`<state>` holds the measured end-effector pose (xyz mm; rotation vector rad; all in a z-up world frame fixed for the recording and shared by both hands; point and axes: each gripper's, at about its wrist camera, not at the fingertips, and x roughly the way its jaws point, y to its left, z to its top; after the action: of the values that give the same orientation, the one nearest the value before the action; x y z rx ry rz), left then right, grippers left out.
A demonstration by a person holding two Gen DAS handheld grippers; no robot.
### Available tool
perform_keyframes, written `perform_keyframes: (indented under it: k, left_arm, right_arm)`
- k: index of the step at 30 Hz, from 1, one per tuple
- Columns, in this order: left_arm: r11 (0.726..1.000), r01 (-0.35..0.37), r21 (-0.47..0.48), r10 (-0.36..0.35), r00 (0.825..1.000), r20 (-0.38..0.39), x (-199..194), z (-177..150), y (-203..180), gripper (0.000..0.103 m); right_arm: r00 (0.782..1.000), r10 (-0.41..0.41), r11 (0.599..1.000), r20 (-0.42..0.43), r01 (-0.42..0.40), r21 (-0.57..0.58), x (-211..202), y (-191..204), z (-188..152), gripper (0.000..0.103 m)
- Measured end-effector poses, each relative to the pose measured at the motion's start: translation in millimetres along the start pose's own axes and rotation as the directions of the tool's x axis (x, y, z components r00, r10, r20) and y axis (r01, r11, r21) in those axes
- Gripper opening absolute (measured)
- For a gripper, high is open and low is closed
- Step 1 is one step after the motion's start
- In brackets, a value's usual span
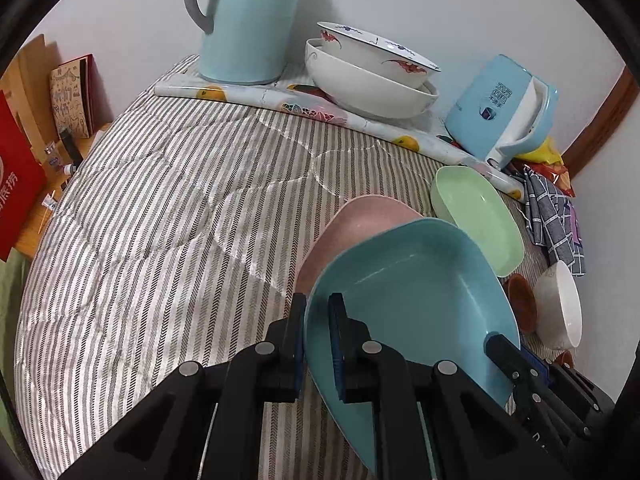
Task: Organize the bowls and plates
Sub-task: 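Lift the teal plate with both grippers and carry it over the pink plate, then lower the teal plate onto the pink plate and open both grippers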
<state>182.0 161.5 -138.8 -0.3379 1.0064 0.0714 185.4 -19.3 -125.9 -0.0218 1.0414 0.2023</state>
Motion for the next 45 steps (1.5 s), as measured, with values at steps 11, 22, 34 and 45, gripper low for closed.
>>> perform_keyframes:
  k: [11, 22, 34, 45]
  left_arm:
    - [1.0, 0.01, -0.019, -0.01, 1.0, 0.002, 9, 8, 3, 0.011]
    - [1.0, 0.015, -0.009, -0.015, 1.0, -0.006, 12, 10, 4, 0.013]
    - [0.999, 0.011, 0.039, -0.011, 1.0, -0.004, 4, 9, -4, 0.052]
    - [0.998, -0.011, 0.055, 0.01, 1.0, 0.021, -14, 3, -13, 0.052]
  right_arm:
    - [0.999, -0.034, 0.997, -0.01, 0.033, -0.071, 17, 4, 17, 0.009]
    - [0.999, -0.044, 0.99, 0.0, 0.044, -0.132, 37, 6, 38, 0.011]
    - [1.0, -0.013, 0.986, 0.014, 0.015, -0.168, 47, 9, 45, 0.019]
    - [0.997, -0.023, 0.99, 0.079, 0.034, -0.138, 9, -7, 37, 0.046]
